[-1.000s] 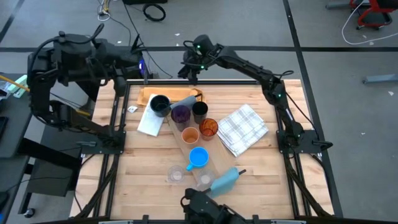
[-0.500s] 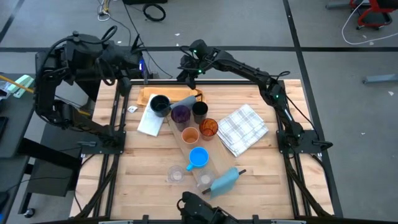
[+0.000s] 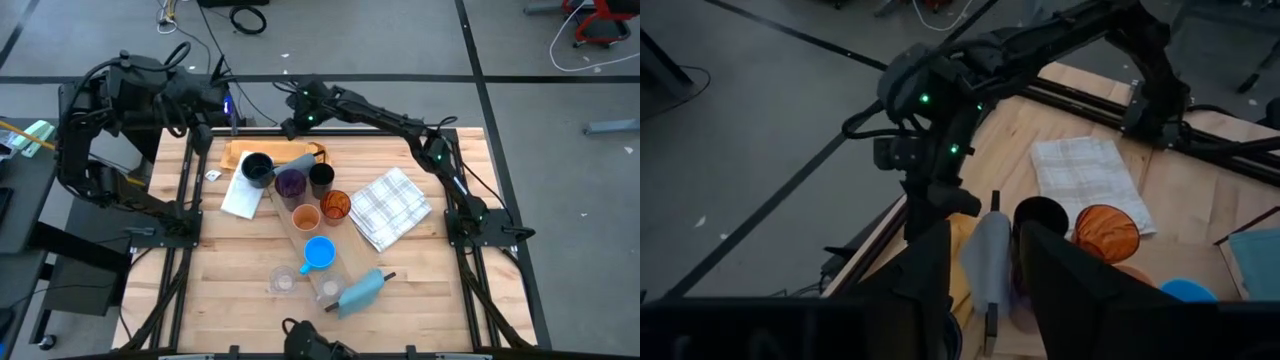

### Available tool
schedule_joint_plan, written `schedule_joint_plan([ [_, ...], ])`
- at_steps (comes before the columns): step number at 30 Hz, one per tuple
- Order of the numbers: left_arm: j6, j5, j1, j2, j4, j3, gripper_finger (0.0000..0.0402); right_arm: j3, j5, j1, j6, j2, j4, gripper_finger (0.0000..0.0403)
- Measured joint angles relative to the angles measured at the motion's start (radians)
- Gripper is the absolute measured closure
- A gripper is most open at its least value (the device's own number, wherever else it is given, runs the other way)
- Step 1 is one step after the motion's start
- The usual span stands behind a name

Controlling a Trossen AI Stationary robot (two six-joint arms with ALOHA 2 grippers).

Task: Stack small to large cups/mugs on shelf
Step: Put the dark blue mug on the shelf

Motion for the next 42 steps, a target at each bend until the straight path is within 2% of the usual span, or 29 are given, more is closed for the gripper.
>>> schedule_joint_plan([
  [3, 0.001, 0.000, 0.000, 0.000, -0.005, 0.000, 0.0275, 0.000, -0.068, 0.012, -0.017, 0.000, 0.009, 0.0312],
  [6, 0.012, 0.000, 0.000, 0.000, -0.008, 0.000, 0.0275, 0.000, -0.089, 0.026, -0.066, 0.000, 0.006, 0.0312],
  [15, 0.021, -0.003, 0.000, 0.000, -0.056, 0.000, 0.0267, 0.000, -0.061, 0.069, -0.306, -0.001, 0.005, 0.0312],
  [19, 0.039, -0.054, 0.000, 0.010, -0.065, -0.031, 0.0269, -0.002, -0.061, 0.081, -0.365, -0.013, 0.003, 0.0312],
  [24, 0.131, -0.057, 0.048, 0.010, -0.066, -0.180, 0.0263, 0.012, -0.067, 0.069, -0.414, -0.083, -0.037, 0.0312],
  [28, 0.185, -0.051, 0.107, 0.015, -0.025, -0.327, 0.0256, 0.019, -0.067, 0.048, -0.459, -0.198, -0.074, 0.0313],
  [35, 0.237, 0.088, 0.212, 0.013, 0.064, -0.547, 0.0257, 0.020, 0.033, 0.034, -0.497, -0.422, -0.148, 0.0318],
  [42, 0.302, 0.135, 0.203, 0.011, 0.026, -0.680, 0.0264, 0.021, 0.084, 0.032, -0.504, -0.520, -0.189, 0.0319],
])
